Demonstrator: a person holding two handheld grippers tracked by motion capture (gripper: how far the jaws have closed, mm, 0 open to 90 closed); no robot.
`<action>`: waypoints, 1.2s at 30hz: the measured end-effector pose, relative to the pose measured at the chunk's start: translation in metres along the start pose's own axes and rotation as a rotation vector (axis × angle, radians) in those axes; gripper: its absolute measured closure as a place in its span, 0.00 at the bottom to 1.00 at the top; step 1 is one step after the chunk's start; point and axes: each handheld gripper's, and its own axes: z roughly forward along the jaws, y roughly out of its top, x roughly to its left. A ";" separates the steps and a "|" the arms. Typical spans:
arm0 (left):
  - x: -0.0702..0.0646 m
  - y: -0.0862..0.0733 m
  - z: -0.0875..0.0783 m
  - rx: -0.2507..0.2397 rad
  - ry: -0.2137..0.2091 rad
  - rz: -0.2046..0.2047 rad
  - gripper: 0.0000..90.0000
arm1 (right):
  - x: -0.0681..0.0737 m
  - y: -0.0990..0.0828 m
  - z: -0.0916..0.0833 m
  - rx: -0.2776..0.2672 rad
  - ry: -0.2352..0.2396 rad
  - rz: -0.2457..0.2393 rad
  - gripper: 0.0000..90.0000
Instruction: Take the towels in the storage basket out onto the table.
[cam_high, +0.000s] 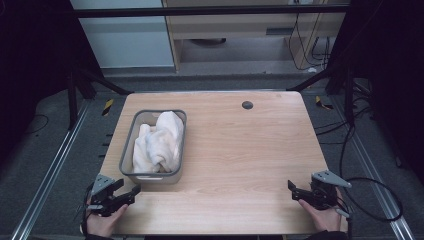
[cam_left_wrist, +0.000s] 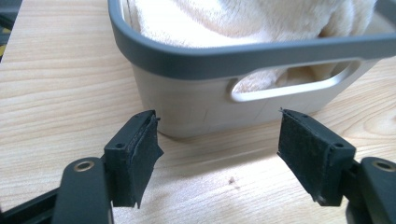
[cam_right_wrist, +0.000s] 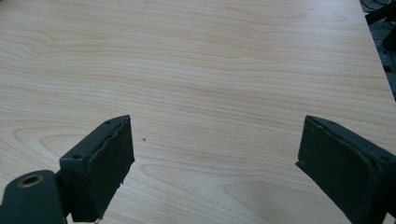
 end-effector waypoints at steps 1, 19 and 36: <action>0.000 0.001 -0.001 -0.009 0.002 0.000 0.31 | 0.000 0.000 0.000 0.000 0.000 0.000 0.12; -0.002 0.014 -0.020 -0.084 -0.027 -0.025 0.30 | 0.001 -0.001 0.000 0.003 0.006 0.002 0.12; -0.007 0.030 -0.031 -0.136 -0.036 -0.019 0.28 | 0.002 -0.001 0.001 0.007 0.003 -0.007 0.11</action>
